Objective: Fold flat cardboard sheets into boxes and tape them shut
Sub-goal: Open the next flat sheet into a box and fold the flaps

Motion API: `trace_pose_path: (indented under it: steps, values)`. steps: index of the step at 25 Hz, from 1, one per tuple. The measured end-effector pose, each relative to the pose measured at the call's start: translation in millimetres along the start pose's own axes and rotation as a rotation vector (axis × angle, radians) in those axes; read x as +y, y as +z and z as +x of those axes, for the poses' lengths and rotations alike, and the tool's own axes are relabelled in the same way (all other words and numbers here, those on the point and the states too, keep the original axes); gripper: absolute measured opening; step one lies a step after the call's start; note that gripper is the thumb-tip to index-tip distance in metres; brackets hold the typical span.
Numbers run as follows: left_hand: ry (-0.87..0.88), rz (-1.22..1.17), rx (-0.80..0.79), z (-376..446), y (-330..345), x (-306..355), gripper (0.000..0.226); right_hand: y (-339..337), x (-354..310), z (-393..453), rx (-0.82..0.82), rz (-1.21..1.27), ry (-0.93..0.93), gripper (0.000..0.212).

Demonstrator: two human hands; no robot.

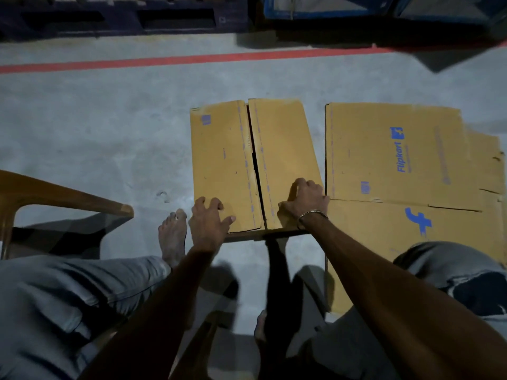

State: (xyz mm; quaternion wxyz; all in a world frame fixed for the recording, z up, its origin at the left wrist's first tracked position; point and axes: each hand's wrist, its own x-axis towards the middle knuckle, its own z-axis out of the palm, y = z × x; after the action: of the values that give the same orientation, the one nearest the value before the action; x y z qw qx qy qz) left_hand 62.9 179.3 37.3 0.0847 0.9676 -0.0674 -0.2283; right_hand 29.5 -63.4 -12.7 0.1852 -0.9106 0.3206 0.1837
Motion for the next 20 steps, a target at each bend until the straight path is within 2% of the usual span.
trace_pose_path:
  steps: [3,5,6,9,13,15,18,20]
  values:
    - [-0.181,-0.053,-0.020,7.6,-7.5,-1.8,0.104,8.4,20.4,11.1,-0.018,0.120,0.280,0.132]
    - [-0.277,-0.161,-0.072,20.2,0.2,-8.3,0.125,14.4,28.8,16.0,-0.096,0.299,0.464,0.158]
    - [-0.317,-0.198,-0.086,28.1,8.1,-14.9,0.130,17.8,31.0,19.6,-0.133,0.376,0.524,0.163]
    - [-0.352,-0.124,-0.009,37.6,18.9,-31.6,0.139,26.5,31.3,27.4,-0.193,0.448,0.581,0.165]
    - [-0.274,-0.012,0.005,41.9,36.8,-56.3,0.132,29.2,33.7,27.1,-0.172,0.463,0.564,0.159]
    - [-0.292,-0.027,0.003,41.2,41.0,-63.5,0.126,26.3,33.0,24.6,-0.151,0.477,0.514,0.154]
    - [-0.379,-0.236,-0.011,56.1,50.6,-81.3,0.113,22.8,20.8,19.7,-0.121,0.537,0.401,0.146]
    - [-0.443,-0.555,-0.028,73.3,38.1,-90.5,0.099,23.8,1.0,21.9,-0.086,0.577,0.318,0.139]
